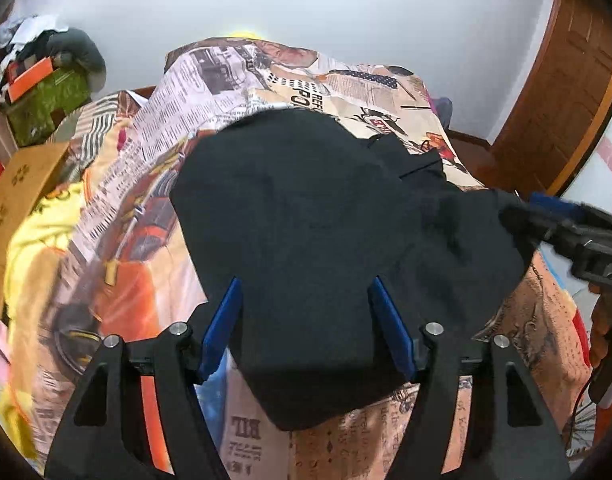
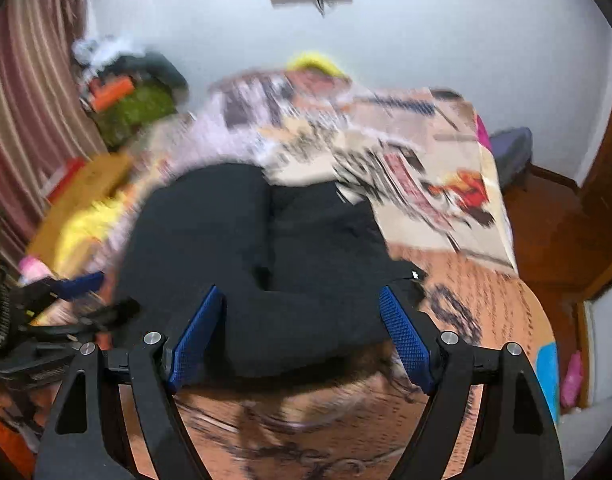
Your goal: Fold large clothes
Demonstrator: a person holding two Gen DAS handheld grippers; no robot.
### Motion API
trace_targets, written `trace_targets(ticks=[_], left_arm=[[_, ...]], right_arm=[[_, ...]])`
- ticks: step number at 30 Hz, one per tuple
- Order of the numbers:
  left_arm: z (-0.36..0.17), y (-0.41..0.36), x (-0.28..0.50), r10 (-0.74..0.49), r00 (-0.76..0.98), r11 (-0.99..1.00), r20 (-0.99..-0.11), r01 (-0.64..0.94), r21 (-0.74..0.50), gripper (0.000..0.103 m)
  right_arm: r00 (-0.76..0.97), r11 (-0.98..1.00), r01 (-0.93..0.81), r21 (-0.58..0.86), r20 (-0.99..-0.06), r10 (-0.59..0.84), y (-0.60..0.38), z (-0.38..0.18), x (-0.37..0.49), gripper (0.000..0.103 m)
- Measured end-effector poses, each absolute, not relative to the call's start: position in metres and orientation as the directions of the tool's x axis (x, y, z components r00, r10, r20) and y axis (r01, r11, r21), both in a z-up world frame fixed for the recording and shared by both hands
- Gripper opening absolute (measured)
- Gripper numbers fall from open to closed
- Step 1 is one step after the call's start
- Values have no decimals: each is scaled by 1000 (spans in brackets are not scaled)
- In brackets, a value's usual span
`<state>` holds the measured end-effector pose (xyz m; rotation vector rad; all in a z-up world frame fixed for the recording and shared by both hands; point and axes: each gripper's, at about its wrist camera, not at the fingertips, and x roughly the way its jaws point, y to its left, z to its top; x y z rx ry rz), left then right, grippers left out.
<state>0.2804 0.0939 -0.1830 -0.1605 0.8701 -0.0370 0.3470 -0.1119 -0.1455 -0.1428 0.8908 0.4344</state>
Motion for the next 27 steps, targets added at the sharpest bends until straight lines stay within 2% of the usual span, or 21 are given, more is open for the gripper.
trace_targets(ticks=[6, 12, 20, 23, 27], left_arm=[[-198, 86, 279, -69, 661, 988, -747, -57, -142, 84], [-190, 94, 280, -84, 640, 987, -763, -50, -150, 84], [-188, 135, 278, -73, 605, 961, -793, -170, -218, 86], [-199, 147, 280, -147, 591, 933, -793, -183, -310, 91], [-216, 162, 290, -288, 564, 853, -774, -216, -474, 93]], right_arm=[[468, 897, -437, 65, -835, 289, -133, -180, 342, 78], [418, 880, -432, 196, -821, 388, -155, -164, 341, 79], [472, 897, -375, 233, -785, 402, -183, -144, 348, 79], [416, 884, -365, 292, -798, 436, -187, -156, 360, 79], [314, 850, -363, 382, -808, 498, -183, -176, 373, 79]])
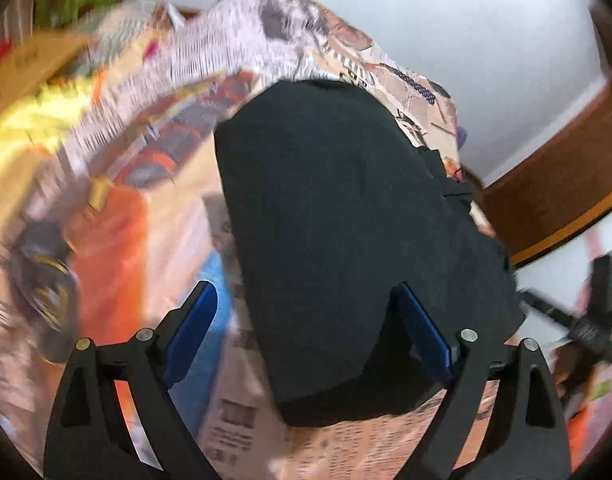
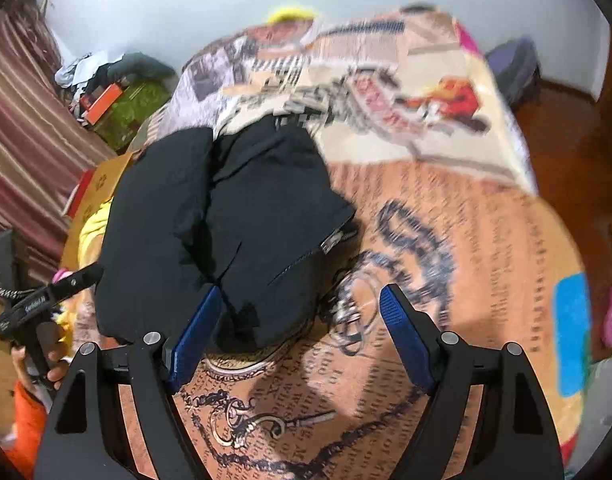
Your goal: Fold large clothes
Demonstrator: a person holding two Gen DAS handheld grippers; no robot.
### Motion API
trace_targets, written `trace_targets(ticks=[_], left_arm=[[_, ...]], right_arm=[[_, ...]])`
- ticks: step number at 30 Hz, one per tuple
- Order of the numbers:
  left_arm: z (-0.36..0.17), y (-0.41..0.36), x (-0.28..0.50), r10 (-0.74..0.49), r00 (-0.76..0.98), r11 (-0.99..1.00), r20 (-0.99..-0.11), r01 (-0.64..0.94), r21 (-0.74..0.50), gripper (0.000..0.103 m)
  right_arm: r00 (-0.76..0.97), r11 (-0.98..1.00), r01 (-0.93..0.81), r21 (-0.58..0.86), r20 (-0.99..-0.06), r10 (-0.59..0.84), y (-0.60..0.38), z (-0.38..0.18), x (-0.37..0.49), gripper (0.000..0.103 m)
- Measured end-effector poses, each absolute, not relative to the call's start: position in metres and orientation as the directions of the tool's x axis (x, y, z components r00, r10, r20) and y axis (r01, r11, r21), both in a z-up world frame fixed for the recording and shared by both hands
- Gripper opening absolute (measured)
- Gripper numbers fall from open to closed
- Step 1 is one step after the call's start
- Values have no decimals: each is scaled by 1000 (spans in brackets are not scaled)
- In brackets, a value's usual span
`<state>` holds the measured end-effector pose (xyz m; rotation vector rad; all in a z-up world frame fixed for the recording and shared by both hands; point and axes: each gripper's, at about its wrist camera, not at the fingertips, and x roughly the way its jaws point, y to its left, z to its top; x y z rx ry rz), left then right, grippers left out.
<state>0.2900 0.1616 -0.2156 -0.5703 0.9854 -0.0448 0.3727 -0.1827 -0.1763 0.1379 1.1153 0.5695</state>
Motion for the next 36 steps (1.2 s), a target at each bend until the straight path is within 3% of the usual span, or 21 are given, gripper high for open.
trace_targets(ticks=[7, 14, 16, 18, 19, 21, 23, 27, 36], left_arm=[[-256, 176, 313, -467, 529, 692, -709, -281, -665, 102], [-266, 172, 329, -517, 507, 655, -690, -286, -700, 103], [-269, 173, 332, -529, 507, 641, -681, -287, -712, 103], [-269, 173, 332, -532, 510, 637, -676, -286, -716, 103], [-267, 171, 331, -526, 512, 645, -678, -279, -711, 103], [-262, 166, 328, -504, 522, 668, -688, -268, -694, 99], [-256, 164, 324, -485, 529, 693, -696, -252, -675, 94], [-237, 161, 315, -467, 522, 727, -714, -232, -646, 89], [-162, 174, 275, -407, 605, 801, -684, -123, -586, 77]], right_arm=[[207, 784, -329, 527, -769, 604, -175, -200, 398, 79], [161, 729, -320, 605, -724, 671, -168, -206, 415, 79], [157, 729, -311, 610, -723, 673, -164, -209, 417, 71], [138, 734, -300, 610, -733, 666, -160, -215, 418, 52], [130, 728, -292, 621, -728, 673, -158, -217, 418, 50], [122, 711, -278, 646, -710, 693, -158, -216, 416, 36], [119, 695, -266, 668, -693, 711, -160, -212, 412, 30], [130, 678, -278, 680, -673, 728, -163, -194, 397, 21], [146, 661, -375, 650, -663, 734, -140, -143, 362, 17]])
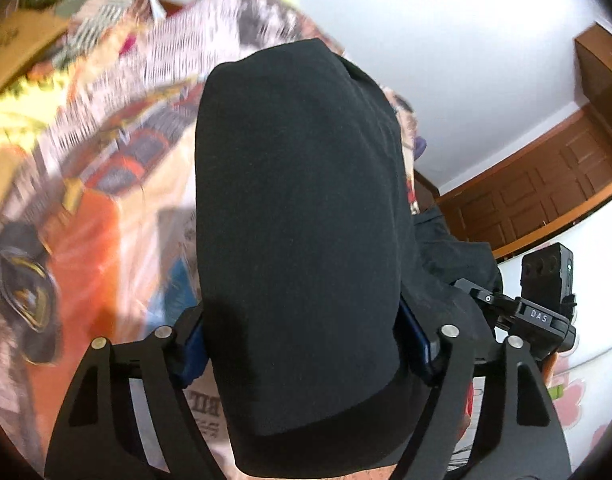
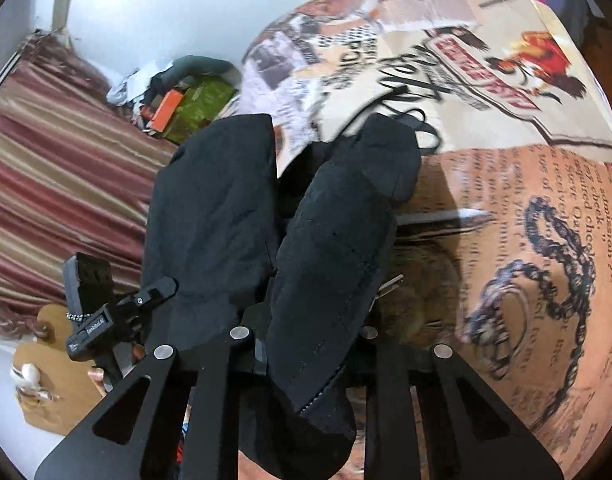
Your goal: Fold large clothes
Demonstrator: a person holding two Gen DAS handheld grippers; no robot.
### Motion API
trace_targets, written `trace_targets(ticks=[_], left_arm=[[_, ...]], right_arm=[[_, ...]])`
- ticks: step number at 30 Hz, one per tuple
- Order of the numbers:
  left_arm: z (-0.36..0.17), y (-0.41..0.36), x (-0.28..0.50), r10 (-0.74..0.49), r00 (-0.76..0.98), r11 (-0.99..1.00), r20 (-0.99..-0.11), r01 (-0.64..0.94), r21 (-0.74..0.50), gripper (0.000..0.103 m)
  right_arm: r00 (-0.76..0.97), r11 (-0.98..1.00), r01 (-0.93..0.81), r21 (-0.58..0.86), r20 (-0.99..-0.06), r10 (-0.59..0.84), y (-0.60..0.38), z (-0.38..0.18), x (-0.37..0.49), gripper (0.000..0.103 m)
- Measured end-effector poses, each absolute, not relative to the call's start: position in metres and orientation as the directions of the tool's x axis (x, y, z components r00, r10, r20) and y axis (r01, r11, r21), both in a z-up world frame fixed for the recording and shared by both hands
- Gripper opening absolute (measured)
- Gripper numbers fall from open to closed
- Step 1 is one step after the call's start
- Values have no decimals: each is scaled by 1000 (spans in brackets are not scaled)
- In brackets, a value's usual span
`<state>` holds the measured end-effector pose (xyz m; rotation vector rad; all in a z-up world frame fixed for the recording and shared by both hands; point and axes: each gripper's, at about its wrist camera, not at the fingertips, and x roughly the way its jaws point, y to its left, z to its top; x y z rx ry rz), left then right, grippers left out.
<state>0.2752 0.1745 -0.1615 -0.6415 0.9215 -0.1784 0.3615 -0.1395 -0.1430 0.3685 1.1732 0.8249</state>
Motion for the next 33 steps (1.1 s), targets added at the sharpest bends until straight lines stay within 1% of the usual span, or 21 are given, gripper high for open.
trace_targets(ticks=[5, 10, 14, 18, 23, 26, 29, 33], left_arm=[[-116, 194, 269, -357, 667, 843, -654, -71, -533, 72], [-81, 231, 268, -314, 731, 867, -606, -39, -496, 71], [-70, 267, 283, -296, 762, 874, -576, -28, -486, 71], [-74, 311, 306, -288, 778, 865, -558, -39, -500, 71], [-103, 358, 343, -293, 775, 846, -560, -62, -529, 71], [-138, 385, 369, -290, 755, 830, -588, -108, -548, 71], [-182, 403, 390, -257, 720, 826, -645, -182, -533, 71], [-260, 421, 407, -245, 605, 792, -757, -326, -517, 74]], right_arm=[[174, 649, -418, 636, -644, 744, -110, -121, 362, 17], [210, 627, -459, 629, -609, 765, -72, -101, 372, 17], [233, 616, -507, 603, -592, 771, -36, -89, 384, 17], [240, 605, -547, 578, -584, 775, 5, -87, 406, 17], [239, 612, -562, 557, -599, 764, 53, -112, 437, 17], [221, 636, -540, 552, -636, 739, 82, -145, 458, 17], [174, 670, -506, 543, -697, 696, 107, -186, 478, 17], [132, 735, -506, 451, -802, 582, 136, -245, 489, 18]])
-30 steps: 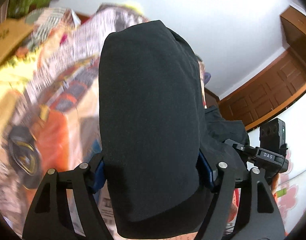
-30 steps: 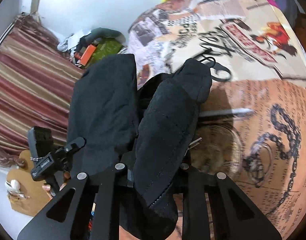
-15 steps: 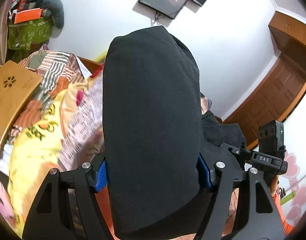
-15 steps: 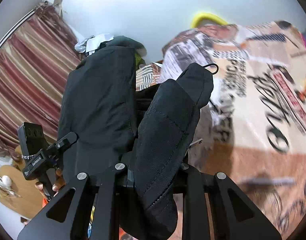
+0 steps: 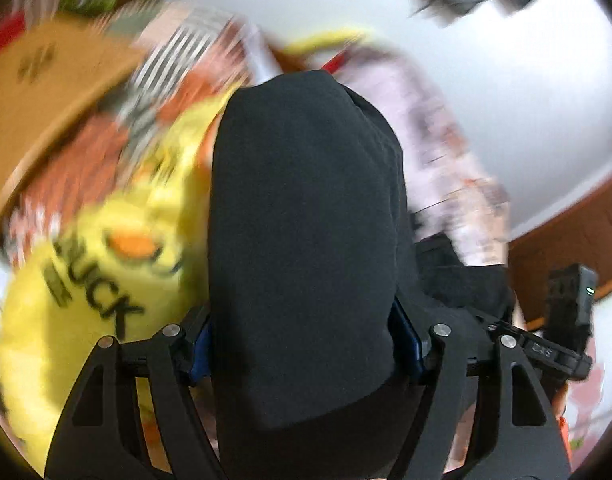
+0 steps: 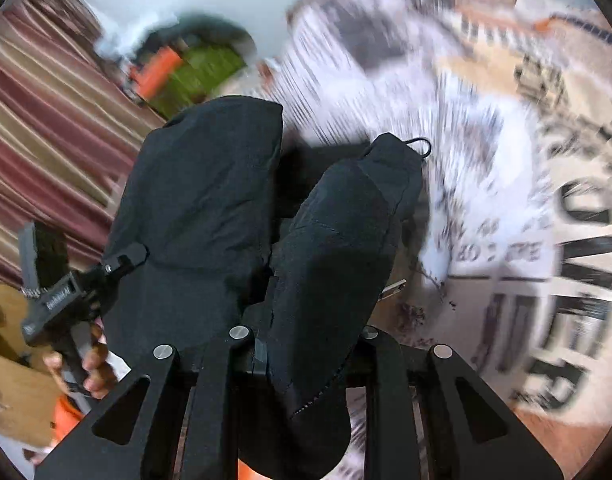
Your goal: Fold large clothes
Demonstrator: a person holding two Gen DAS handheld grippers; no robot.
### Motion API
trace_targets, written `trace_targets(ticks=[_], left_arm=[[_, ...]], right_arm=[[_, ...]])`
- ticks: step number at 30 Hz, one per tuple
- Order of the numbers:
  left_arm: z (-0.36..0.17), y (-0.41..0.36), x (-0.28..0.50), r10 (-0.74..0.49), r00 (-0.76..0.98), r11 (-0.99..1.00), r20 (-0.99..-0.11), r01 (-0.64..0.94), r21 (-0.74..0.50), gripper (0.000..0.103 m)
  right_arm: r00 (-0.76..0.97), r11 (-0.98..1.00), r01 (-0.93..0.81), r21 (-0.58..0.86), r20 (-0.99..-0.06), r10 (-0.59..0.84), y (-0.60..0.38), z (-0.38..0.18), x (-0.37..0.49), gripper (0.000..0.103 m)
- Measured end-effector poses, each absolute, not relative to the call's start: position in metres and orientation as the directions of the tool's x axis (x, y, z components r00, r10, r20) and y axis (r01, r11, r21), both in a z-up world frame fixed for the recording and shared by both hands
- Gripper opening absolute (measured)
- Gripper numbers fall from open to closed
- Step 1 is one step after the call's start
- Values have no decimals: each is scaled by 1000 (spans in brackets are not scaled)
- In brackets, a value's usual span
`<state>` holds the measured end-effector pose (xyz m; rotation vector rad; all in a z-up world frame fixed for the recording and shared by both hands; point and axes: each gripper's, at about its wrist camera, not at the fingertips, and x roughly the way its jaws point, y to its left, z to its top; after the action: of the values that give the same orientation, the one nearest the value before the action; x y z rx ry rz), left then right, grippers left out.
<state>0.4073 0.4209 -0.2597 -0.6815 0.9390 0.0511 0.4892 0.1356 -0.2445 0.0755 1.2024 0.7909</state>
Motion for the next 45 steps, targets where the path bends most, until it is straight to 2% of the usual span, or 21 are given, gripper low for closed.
trace_targets(ticks=[4, 7, 8, 9, 11, 15, 21, 26, 31, 36, 40, 45], left_arm=[[-271, 420, 394, -235, 634, 797, -737, -308, -519, 78], [-266, 413, 393, -189, 603, 819, -775, -338, -463, 79], [-263, 410, 392, -176, 589, 823, -789, -352, -446, 79], [-262, 410, 394, -161, 579, 825, -799, -366, -431, 79], [-253, 405, 386, -113, 566, 836, -817, -391, -386, 79], [-235, 392, 361, -40, 554, 858, -832, -408, -313, 79], [-190, 362, 309, 82, 557, 896, -826, -403, -183, 79], [-116, 329, 257, 129, 676, 918, -726, -358, -170, 79], [-27, 282, 187, 174, 824, 948, -540, -289, -134, 79], [37, 229, 114, 208, 920, 967, -333, -244, -69, 79], [61, 191, 63, 224, 953, 972, -204, -234, -27, 79], [60, 154, 19, 263, 959, 965, -109, -264, 8, 79]], right_arm=[[148, 747, -517, 417, -816, 559, 131, -258, 484, 23], [158, 771, -515, 374, -843, 514, 119, -259, 481, 40], [156, 783, -508, 358, -856, 493, 115, -259, 480, 49], [140, 786, -502, 359, -864, 484, 108, -258, 477, 50], [112, 776, -512, 367, -868, 484, 97, -250, 465, 50], [163, 790, -536, 299, -881, 444, 71, -230, 438, 50], [265, 762, -587, 272, -825, 499, 27, -170, 394, 50], [372, 724, -647, 240, -729, 574, 10, -98, 348, 50], [495, 683, -696, 223, -540, 681, 7, -19, 287, 50], [594, 663, -734, 149, -334, 732, -4, 28, 215, 50], [644, 669, -738, 91, -203, 738, -20, 47, 162, 50], [679, 688, -726, 29, -133, 722, -30, 44, 121, 50]])
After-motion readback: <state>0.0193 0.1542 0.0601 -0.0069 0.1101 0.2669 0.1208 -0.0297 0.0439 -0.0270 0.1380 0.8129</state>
